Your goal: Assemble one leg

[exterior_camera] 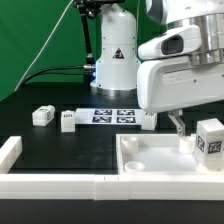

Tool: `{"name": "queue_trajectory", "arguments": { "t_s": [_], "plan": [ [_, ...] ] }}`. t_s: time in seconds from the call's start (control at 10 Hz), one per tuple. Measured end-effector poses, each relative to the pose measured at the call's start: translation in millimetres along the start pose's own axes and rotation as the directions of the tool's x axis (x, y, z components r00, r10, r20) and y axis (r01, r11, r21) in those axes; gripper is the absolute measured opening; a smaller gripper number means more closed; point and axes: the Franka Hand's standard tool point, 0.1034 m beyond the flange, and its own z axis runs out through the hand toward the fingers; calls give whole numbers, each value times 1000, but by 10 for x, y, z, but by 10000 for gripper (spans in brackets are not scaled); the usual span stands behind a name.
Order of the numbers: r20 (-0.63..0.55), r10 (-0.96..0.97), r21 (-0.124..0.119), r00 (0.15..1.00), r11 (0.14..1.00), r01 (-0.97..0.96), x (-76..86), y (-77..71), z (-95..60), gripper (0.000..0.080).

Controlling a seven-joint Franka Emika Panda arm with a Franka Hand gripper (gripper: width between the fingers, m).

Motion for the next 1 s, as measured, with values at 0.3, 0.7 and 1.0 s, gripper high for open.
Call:
{"name": "queue_trajectory", "arguments": {
  "t_s": [0.3, 0.7, 1.0],
  "plan": [
    [142, 12, 38, 990, 999, -18, 169, 59, 15, 649],
    [129, 19, 35, 991, 999, -24, 235, 125, 16, 649],
    [130, 17, 37, 991, 999, -22, 232, 101, 24, 387]
  ]
}}
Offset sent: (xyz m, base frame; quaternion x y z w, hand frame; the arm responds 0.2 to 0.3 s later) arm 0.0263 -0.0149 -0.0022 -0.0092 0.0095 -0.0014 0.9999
